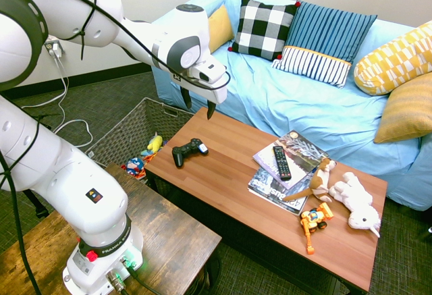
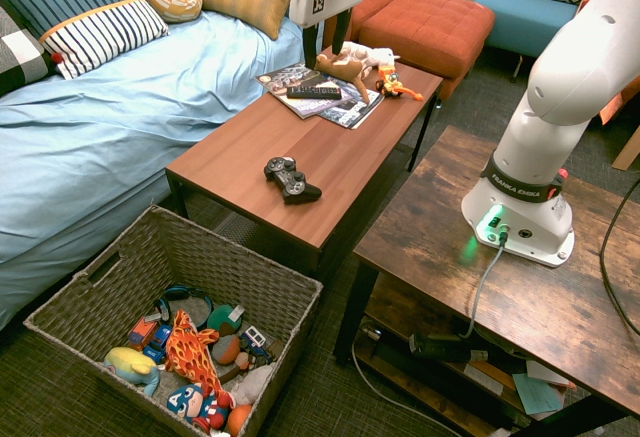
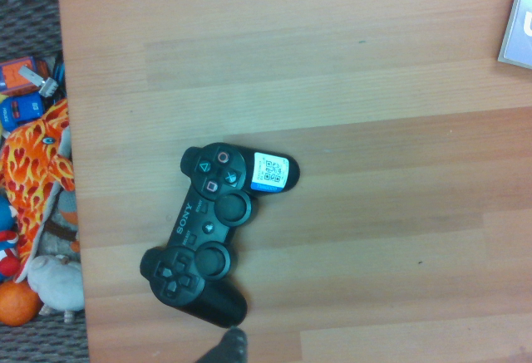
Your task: Put the gamepad in the basket
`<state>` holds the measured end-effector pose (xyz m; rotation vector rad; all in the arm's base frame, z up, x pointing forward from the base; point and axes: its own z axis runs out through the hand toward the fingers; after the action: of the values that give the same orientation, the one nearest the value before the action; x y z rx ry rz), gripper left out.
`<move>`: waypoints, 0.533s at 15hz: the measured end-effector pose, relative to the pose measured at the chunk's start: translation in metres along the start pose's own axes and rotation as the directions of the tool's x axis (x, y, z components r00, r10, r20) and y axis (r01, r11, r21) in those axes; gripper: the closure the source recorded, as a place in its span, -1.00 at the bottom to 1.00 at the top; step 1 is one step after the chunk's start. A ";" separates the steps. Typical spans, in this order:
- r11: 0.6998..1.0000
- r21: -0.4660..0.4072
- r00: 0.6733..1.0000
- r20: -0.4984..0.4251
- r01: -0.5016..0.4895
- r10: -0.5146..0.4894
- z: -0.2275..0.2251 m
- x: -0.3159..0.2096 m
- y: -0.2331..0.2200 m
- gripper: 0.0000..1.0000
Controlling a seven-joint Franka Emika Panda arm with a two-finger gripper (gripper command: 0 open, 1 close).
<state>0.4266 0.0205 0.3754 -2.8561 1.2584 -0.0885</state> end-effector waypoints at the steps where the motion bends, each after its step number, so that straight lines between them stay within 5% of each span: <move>1: 1.000 0.000 1.000 0.000 0.000 0.000 0.000 0.001 -0.001 -1.00; 8: 0.988 -0.043 0.989 0.025 -0.147 0.149 0.043 -0.018 -0.023 -1.00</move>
<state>0.4336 0.0492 0.3326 -2.7751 1.4783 -0.0210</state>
